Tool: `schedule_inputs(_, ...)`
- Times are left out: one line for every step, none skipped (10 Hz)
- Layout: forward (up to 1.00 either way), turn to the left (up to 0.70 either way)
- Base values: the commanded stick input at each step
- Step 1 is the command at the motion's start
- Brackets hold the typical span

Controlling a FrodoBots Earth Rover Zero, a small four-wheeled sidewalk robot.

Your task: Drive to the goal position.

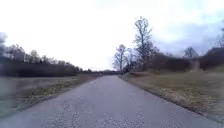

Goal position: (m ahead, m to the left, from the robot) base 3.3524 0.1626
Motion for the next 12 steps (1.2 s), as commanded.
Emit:
schedule_inputs(0.4,0.0)
schedule_inputs(0.4,0.0)
schedule_inputs(0.4,0.0)
schedule_inputs(0.4,0.0)
schedule_inputs(0.4,0.0)
schedule_inputs(0.4,0.0)
schedule_inputs(0.4,0.0)
schedule_inputs(0.39,0.0)
schedule_inputs(0.39,0.0)
schedule_inputs(0.39,0.0)
schedule_inputs(0.38,0.0)
schedule_inputs(0.38,0.0)
